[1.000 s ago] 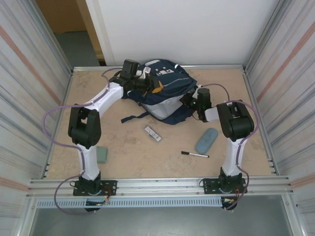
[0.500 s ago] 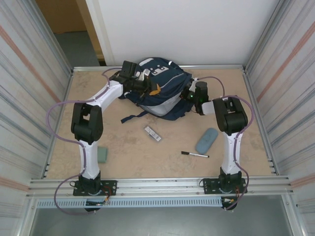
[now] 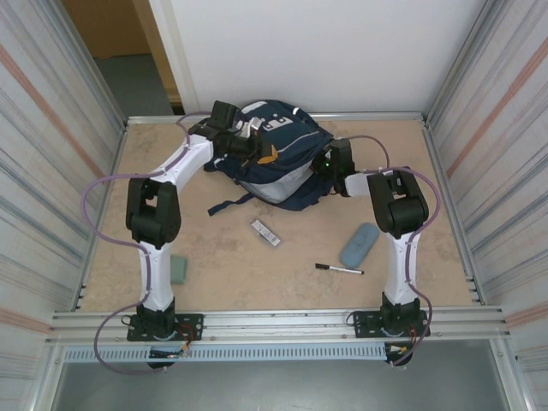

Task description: Pack the student bag

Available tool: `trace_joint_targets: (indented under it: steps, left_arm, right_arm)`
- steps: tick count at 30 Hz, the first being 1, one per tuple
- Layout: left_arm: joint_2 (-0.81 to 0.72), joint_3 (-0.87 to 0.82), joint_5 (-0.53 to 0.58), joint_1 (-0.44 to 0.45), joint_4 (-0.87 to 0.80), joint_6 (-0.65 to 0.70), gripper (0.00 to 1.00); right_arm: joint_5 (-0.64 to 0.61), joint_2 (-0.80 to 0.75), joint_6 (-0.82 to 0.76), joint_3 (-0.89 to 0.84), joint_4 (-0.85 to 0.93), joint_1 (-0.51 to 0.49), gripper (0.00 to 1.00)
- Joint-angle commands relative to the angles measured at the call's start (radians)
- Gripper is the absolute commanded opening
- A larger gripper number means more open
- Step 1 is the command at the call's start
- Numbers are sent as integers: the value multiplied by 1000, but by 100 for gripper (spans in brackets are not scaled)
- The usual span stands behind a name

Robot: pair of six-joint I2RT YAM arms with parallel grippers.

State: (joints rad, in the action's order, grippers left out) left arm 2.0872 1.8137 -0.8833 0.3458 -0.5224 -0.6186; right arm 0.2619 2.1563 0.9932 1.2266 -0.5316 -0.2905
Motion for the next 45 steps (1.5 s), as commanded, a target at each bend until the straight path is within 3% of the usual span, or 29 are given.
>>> trace_joint_targets:
  steps: [1, 10, 15, 18, 25, 33, 39, 45]
  left_arm:
    - [2, 28, -95, 4, -4, 34, 0]
    - [-20, 6, -97, -22, 44, -21, 0]
    - [-28, 1, -100, -24, 74, -59, 0]
    - [-25, -5, -126, -23, 77, -60, 0]
    - [1, 5, -186, -22, 64, -68, 0]
    - [-1, 50, -162, -31, -30, -11, 0]
    - [2, 73, -137, -39, -56, 3, 0]
    - [2, 78, -63, -70, -107, 31, 0]
  right_arm:
    - [-53, -43, 157, -28, 97, -38, 33]
    - [-141, -143, 61, -124, 141, -59, 44]
    - [-71, -92, 114, -51, 252, 8, 47]
    - [-54, -35, 120, -25, 165, 26, 47]
    - [35, 93, 150, 81, 61, 19, 41]
    - [42, 139, 73, 168, 179, -34, 34]
    - [17, 21, -104, 108, 277, -71, 26]
    - [2, -197, -199, -75, 324, -38, 16]
